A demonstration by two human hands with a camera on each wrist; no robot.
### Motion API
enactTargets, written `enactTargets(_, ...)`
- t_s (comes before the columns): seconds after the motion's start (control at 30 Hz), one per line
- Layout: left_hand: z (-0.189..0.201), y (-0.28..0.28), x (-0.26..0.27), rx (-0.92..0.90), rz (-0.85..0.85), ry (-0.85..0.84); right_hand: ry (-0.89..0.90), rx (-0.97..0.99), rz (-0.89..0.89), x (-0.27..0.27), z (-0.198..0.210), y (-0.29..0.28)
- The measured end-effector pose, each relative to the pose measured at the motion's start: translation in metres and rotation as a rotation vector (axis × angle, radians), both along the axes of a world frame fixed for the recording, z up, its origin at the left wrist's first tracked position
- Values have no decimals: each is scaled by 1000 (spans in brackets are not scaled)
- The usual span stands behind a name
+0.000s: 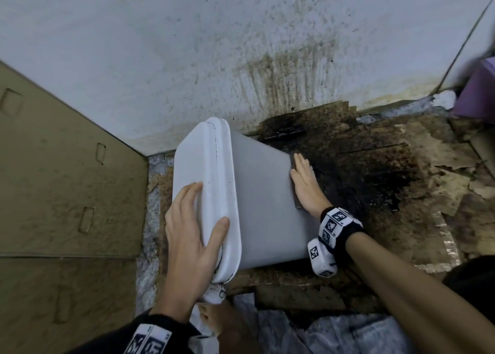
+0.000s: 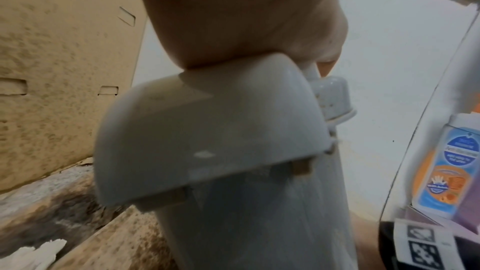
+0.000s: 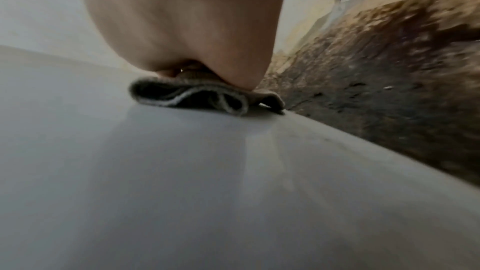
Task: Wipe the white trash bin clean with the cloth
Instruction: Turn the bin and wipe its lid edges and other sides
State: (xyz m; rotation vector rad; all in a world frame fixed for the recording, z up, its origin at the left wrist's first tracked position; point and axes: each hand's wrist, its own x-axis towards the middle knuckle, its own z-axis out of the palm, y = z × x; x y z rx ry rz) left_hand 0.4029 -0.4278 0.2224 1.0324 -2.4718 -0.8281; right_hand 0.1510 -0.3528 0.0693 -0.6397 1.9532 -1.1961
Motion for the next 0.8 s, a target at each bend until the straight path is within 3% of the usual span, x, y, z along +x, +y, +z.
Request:
enactTargets(0.2, 0, 1, -2, 2, -9, -11, 76, -283, 133, 49, 83, -37)
enactTargets(0.3, 0, 1, -1, 5, -10, -10, 86, -366, 177, 65, 98, -41)
enactTargets(0.43, 0, 0, 0, 17, -7, -3, 218, -379, 239, 54, 74, -28)
enactTargets(0.57, 1, -3, 3, 28, 5, 16, 234, -167, 193, 20, 20, -10)
enactTargets(0.7, 1, -2, 4, 28, -1, 27, 56, 117, 60, -13, -28, 22)
enactTargets(0.8, 1, -1, 3, 26, -1, 24, -46, 181, 1, -15, -36, 27)
